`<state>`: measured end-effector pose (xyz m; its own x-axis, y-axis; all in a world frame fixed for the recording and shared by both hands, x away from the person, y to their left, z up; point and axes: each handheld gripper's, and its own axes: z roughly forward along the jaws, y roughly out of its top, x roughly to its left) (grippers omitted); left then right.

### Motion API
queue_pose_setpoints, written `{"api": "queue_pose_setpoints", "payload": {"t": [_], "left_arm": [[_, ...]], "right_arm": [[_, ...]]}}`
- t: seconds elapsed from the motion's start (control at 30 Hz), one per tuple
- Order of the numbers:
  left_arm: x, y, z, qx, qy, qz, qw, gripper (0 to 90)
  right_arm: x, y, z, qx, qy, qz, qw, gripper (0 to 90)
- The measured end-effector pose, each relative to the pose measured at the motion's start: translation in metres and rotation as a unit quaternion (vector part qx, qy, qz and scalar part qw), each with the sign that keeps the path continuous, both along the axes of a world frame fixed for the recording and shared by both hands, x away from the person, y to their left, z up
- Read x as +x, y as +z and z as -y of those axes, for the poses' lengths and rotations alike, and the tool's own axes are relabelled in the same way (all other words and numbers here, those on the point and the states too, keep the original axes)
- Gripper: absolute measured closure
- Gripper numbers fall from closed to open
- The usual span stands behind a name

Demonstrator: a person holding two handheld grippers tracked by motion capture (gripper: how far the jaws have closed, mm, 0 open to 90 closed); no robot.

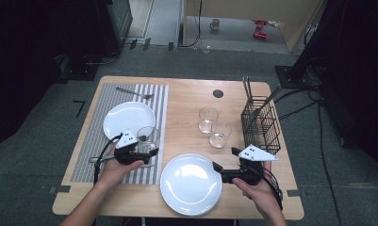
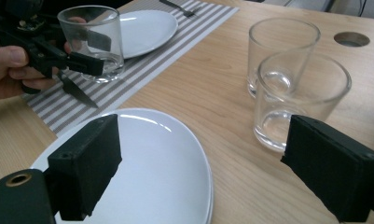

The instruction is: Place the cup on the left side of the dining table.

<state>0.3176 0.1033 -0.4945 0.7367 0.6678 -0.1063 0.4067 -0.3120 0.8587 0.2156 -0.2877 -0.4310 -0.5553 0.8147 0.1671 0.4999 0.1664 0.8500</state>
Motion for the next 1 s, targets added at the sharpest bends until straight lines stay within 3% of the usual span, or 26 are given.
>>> {"api": "queue_pose_setpoints", "payload": {"t": [0.33, 0.5, 0.73, 1.0], "left_arm": [[0.003, -0.008, -0.002, 0.031, 0.019, -0.006, 0.9993, 22.9], [0.005, -0.011, -0.001, 0.048, 0.033, -0.006, 0.9983, 22.8], [0.008, -0.013, -0.001, 0.050, 0.038, -0.012, 0.9979, 22.2], [0.007, -0.010, 0.000, 0.052, 0.037, -0.003, 0.9980, 20.5]], "right_arm": [[-0.014, -0.021, 0.018, -0.021, -0.001, -0.011, 0.9997, 12.5], [-0.021, -0.032, 0.026, -0.021, -0.007, -0.022, 0.9995, 12.7], [-0.027, -0.044, 0.034, -0.021, -0.010, -0.032, 0.9992, 12.8], [-0.031, -0.056, 0.044, -0.035, -0.024, -0.043, 0.9981, 12.8]]}}
